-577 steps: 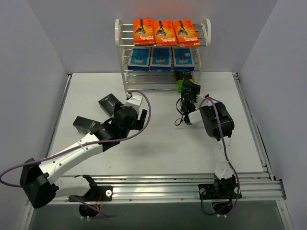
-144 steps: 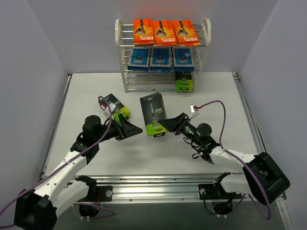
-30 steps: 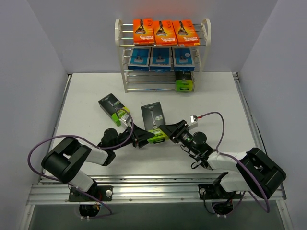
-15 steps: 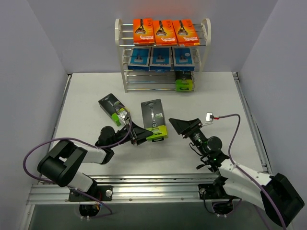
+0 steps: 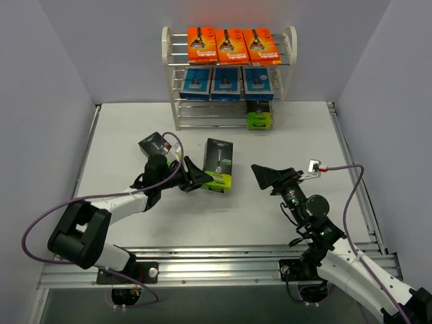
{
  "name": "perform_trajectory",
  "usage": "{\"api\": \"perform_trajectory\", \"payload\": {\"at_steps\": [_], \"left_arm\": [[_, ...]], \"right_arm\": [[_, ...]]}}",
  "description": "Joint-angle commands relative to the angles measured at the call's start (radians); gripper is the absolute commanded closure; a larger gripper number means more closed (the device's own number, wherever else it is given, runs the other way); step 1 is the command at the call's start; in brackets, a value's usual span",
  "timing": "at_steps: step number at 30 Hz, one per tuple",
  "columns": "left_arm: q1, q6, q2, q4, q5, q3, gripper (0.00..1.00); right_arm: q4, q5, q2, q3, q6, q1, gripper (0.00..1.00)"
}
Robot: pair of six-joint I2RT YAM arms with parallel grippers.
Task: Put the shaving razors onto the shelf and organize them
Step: Pass the shaving razor from the right arm to the left, then place the shaving razor onto shelf
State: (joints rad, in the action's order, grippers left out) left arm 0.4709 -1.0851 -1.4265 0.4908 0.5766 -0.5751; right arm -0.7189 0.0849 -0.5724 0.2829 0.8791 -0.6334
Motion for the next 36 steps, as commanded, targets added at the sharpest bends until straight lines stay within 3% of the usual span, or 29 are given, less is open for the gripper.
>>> {"api": "perform_trajectory", "payload": {"at_steps": [1, 7, 15, 36], "left_arm": [[-0.026, 0.097, -0.055, -0.021, -0.014, -0.100, 0.98], [-0.049, 0.039, -0.227, 0.106, -0.003, -0.158, 0.98], [-0.063, 0.011, -0.367, 0.152, 0.000, -0.310, 0.98], [-0.075, 0.057, -0.580, 0.106, -0.023, -0.615, 0.98]], "right_arm": [[0.122, 0.036, 0.045, 0.039, -0.051, 0.011, 0.06], [0.254, 0.082, 0.138, 0.053, -0.092, 0.015, 0.04], [0.418, 0.119, 0.172, 0.110, -0.184, 0.021, 0.00], [0.477, 0.130, 0.151, 0.122, -0.295, 0.034, 0.00]]}}
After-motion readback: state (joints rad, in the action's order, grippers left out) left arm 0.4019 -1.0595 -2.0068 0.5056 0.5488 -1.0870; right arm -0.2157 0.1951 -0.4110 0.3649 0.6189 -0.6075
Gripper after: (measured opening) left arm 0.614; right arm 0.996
